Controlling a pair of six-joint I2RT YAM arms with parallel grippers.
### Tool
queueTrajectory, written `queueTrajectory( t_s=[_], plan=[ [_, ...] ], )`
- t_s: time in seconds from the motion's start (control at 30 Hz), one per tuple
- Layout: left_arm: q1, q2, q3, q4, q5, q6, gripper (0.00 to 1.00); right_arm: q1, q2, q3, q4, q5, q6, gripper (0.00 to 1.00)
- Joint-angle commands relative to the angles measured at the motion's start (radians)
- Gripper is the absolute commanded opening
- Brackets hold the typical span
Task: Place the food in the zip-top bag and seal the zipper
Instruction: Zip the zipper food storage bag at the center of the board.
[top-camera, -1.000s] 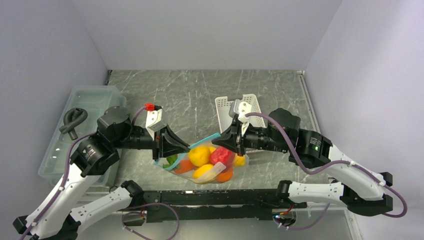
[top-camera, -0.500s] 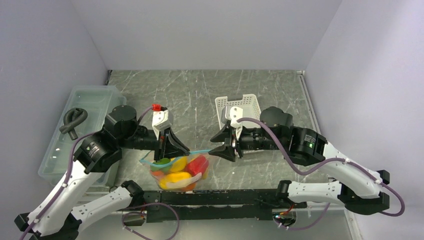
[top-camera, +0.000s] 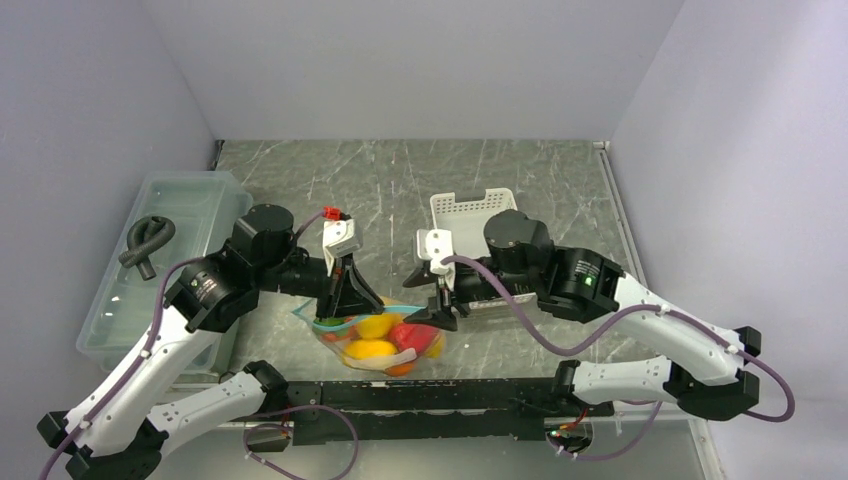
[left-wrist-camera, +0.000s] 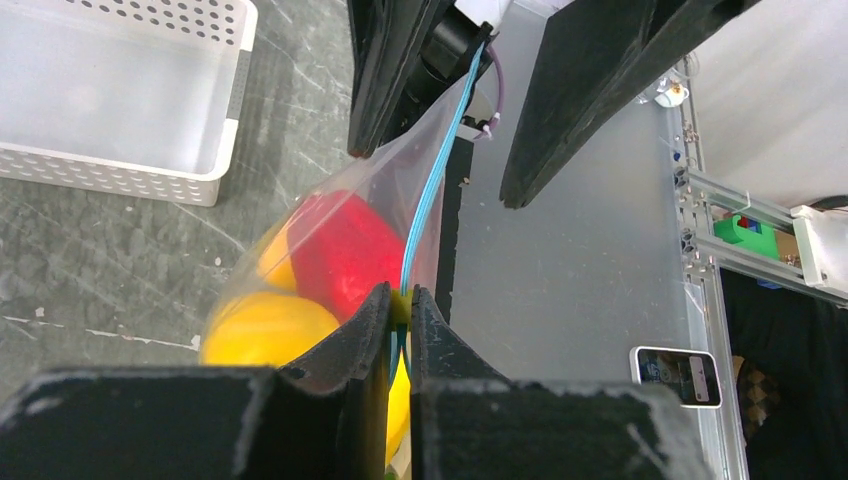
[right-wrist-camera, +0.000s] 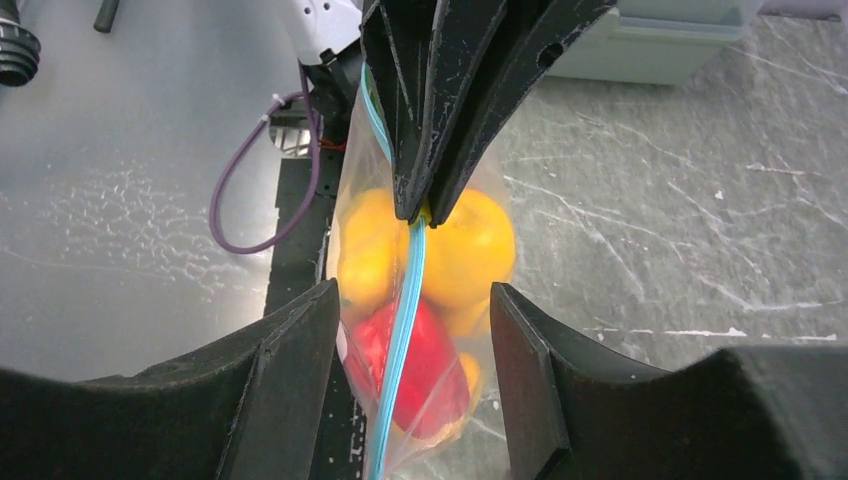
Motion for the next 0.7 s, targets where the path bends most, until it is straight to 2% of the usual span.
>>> queueTrajectory(
  t_s=[0.0,0.33,0.5,0.6,0.63,0.67],
  plan=[
    [0.001,0.003,0.045,0.056,0.055,0.02,0.0,-0.001,0.036,0.053,0.018,-0.046,-0.072,0.61],
    [0.001,0.007,0.048,0.074,0.059,0.012,0.0,-0.001,0.09,-0.004,0.07,-0.061,-0.046,0.6],
    [0.0,0.006,0.055,0.077,0.065,0.009,0.0,-0.002,0.1,-0.024,0.073,-0.081,-0.044,0.55],
    [0.0,0.003,0.054,0.088,0.066,0.005,0.0,-0.002,0.112,-0.022,0.065,-0.095,-0.044,0.42],
    [0.0,0.003,0.053,0.091,0.067,0.003,0.0,-0.002,0.117,-0.019,0.06,-0.099,-0.045,0.33],
    [0.0,0.001,0.052,0.095,0.067,0.0,0.0,-0.001,0.122,-0.013,0.053,-0.101,-0.046,0.19]
  ],
)
